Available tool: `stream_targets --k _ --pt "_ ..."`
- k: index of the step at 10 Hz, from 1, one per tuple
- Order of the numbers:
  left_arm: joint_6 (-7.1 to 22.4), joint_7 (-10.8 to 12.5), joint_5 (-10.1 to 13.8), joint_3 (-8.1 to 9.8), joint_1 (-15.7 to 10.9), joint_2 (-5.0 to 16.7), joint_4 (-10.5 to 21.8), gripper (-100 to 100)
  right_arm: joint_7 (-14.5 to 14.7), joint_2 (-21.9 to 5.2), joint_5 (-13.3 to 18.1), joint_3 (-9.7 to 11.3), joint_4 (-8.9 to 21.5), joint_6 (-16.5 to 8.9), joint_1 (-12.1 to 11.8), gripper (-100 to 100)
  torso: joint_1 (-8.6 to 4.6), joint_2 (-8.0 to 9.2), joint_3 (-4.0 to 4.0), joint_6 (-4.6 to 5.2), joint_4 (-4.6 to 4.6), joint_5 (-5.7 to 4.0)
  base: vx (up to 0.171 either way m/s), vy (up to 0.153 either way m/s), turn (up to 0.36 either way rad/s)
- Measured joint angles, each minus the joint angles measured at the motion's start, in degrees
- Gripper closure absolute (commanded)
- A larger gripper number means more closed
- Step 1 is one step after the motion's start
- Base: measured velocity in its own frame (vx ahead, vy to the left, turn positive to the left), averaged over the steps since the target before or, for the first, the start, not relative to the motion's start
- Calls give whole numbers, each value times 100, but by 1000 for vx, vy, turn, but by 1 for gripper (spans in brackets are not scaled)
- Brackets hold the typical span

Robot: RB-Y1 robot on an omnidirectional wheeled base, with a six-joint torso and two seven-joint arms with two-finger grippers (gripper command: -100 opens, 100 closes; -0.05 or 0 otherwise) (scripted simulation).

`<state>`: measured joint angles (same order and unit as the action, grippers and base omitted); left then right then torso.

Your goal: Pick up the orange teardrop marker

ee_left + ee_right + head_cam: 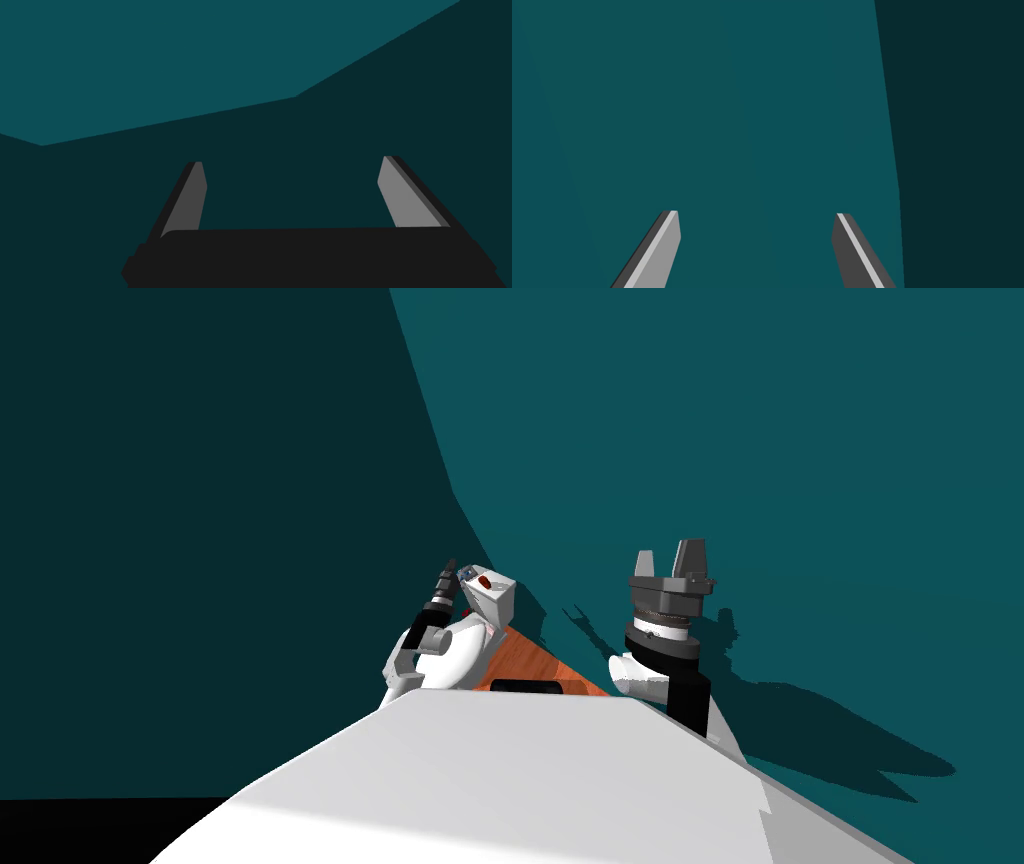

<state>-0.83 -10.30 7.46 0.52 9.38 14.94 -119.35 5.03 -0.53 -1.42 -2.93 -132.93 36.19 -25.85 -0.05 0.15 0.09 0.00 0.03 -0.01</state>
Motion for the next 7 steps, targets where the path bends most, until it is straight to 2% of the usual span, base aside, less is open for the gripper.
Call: stream_targets --k 7 --pt "983 -315 140 8 -767 391 752 -100 0 0 0 0 0 0 -1 0 -2 -3 -1 -3 -1 -1 -41 -28 -77"
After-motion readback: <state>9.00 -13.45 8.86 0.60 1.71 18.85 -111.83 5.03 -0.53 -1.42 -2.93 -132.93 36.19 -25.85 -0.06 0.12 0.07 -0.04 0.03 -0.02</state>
